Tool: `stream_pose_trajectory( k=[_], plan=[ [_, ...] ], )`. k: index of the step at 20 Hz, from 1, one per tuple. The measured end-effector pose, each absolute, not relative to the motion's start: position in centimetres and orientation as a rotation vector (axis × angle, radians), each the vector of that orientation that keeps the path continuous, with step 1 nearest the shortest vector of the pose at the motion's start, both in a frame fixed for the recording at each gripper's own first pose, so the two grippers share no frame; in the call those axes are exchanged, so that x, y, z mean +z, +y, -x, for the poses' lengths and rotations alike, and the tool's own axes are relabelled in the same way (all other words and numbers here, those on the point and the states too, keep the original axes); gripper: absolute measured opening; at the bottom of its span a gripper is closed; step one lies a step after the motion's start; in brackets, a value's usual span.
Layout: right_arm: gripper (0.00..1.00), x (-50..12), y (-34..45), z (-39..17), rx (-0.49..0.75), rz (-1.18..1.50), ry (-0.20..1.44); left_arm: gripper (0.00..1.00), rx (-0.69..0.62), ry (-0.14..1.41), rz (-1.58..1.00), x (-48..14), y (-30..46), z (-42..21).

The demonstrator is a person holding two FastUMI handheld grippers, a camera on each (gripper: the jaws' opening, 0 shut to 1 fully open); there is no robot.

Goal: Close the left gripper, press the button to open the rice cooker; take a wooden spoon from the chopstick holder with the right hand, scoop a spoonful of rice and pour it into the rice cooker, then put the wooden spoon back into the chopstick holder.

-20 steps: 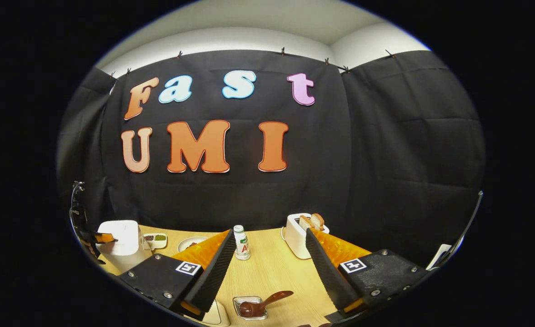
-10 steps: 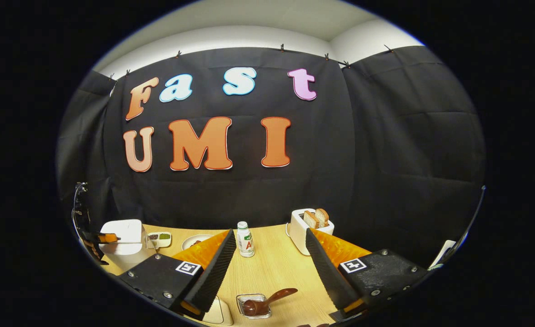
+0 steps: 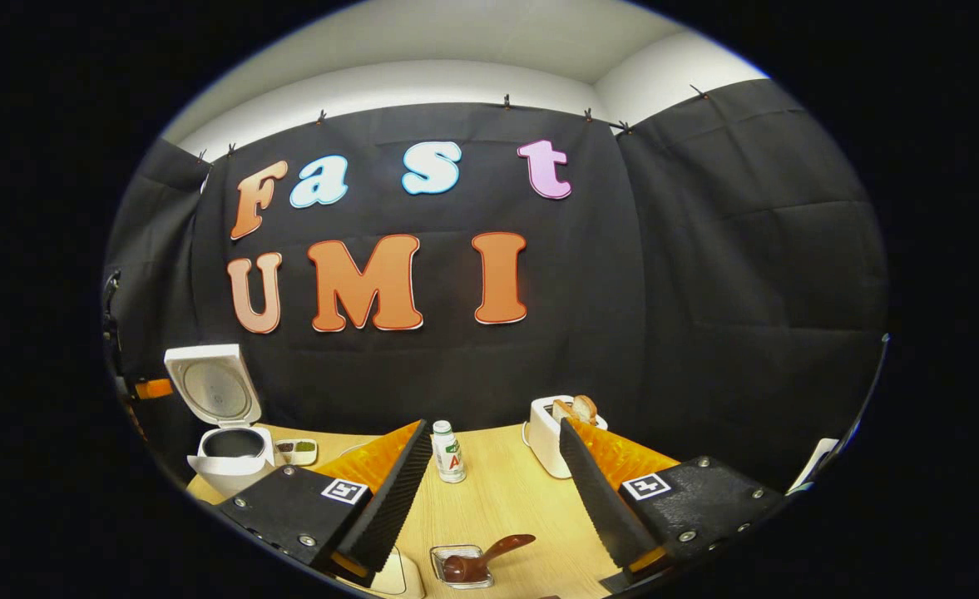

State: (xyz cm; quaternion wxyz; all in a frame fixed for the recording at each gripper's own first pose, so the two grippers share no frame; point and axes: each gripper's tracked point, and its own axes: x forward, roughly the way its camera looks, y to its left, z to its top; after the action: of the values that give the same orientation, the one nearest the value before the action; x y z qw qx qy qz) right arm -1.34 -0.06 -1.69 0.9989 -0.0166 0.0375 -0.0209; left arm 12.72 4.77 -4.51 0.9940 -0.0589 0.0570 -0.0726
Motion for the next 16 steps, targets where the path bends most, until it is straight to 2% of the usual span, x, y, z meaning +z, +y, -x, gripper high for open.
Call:
stream_pose_trajectory(
  k=[6, 11, 12, 13, 14, 15, 16],
  plan=[
    [0.95, -3.5, -2.1, 1.5, -0.051, 0.0, 0.068, 0.04, -0.097, 0.017, 0.089, 0.0, 6.3, -6.8],
    [0.96, -8.2, -2.8, 0.9, -0.033, -0.025, 0.123, 0.05, -0.063, -0.032, 0.11, 2.2, 7.2, -2.9],
    [0.96, -9.4, -2.8, 0.7, -0.026, -0.031, 0.138, 0.01, -0.048, -0.04, 0.108, 2.5, 7.5, -2.1],
    [0.96, -10.7, -2.8, 0.5, -0.015, -0.044, 0.154, 0.1, -0.03, -0.044, 0.1, 2.5, 8.1, -1.9],
    [1.0, -12.0, -2.6, 0.3, -0.005, -0.063, 0.178, 0.05, -0.034, -0.038, 0.091, 2.4, 8.2, -1.6],
    [0.95, -13.3, -2.5, 0.2, 0.006, -0.088, 0.204, 0.15, -0.025, -0.029, 0.085, 2.0, 8.0, -0.8],
    [0.95, -14.6, -2.5, -0.1, 0.014, -0.111, 0.224, 0.25, -0.024, -0.025, 0.079, 1.8, 8.2, -0.2]
  ],
)
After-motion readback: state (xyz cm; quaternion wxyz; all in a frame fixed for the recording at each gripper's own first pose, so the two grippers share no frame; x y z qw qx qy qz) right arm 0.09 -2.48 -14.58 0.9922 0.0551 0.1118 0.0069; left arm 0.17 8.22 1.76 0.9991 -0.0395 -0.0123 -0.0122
